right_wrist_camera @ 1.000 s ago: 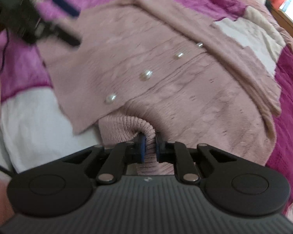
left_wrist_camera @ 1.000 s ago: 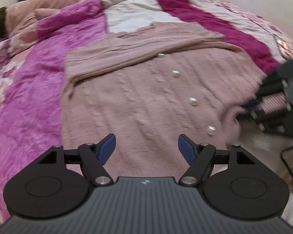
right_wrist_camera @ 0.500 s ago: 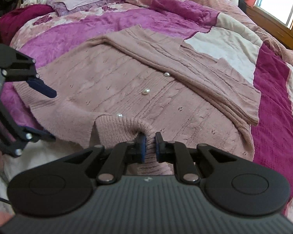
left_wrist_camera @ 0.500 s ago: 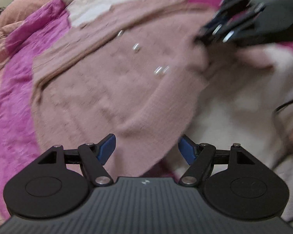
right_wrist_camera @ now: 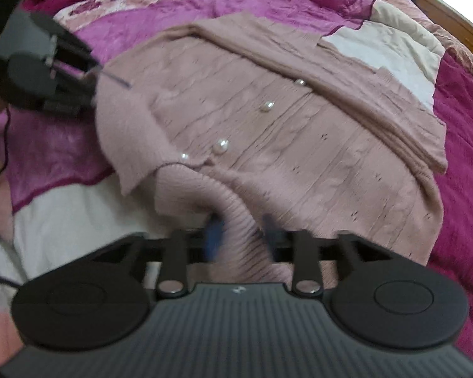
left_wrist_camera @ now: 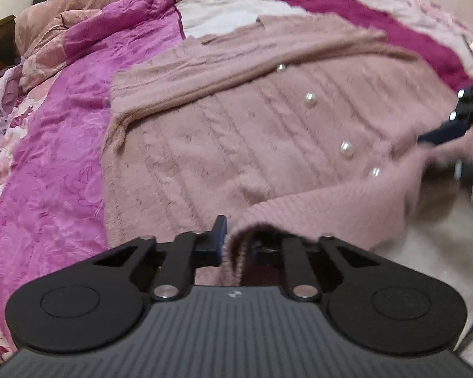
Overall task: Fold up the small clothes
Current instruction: 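Close the left tool on the hem beside the right tool while the right tool holds it, then lift the hem with both tools and fold it up toward the collar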
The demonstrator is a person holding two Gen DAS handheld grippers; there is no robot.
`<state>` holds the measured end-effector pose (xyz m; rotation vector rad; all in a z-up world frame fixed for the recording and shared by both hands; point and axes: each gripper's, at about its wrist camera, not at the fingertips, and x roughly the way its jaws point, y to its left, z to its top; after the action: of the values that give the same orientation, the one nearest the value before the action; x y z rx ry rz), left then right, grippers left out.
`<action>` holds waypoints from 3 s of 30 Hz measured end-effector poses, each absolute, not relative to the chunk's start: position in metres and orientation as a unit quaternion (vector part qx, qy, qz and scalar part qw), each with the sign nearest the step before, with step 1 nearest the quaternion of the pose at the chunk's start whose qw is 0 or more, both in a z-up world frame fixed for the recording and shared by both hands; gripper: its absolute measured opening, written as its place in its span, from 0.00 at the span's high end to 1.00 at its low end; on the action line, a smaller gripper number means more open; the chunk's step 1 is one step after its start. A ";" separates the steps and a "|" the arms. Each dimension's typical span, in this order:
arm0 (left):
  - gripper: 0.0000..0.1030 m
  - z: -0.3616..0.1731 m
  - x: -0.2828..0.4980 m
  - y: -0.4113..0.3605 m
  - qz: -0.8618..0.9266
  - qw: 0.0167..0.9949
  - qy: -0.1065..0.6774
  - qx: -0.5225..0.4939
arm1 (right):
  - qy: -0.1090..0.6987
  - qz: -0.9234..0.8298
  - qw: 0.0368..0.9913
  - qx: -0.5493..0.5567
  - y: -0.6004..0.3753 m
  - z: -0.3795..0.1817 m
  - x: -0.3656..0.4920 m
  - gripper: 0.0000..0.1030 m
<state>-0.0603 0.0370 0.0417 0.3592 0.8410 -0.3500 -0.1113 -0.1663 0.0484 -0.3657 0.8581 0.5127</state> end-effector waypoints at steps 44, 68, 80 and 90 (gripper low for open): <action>0.92 0.114 -0.046 0.036 -0.163 0.936 0.304 0.067 | 0.270 0.069 0.957 -0.078 -0.194 0.099 -0.096 0.86; 0.93 0.176 0.041 0.023 -0.135 0.970 0.198 0.047 | 0.176 0.035 0.981 -0.074 -0.189 0.146 -0.009 0.87; 0.92 0.146 0.116 0.001 -0.144 0.954 0.256 0.052 | 0.259 0.025 0.964 -0.057 -0.196 0.098 0.074 0.87; 0.61 0.091 0.103 0.003 -0.212 0.915 0.341 0.032 | 0.297 0.020 0.954 -0.031 -0.205 0.067 0.071 0.87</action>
<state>0.1029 0.0034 0.0907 0.0664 0.7020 -0.4370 0.0707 -0.2052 0.0673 -0.0623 0.6034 0.0403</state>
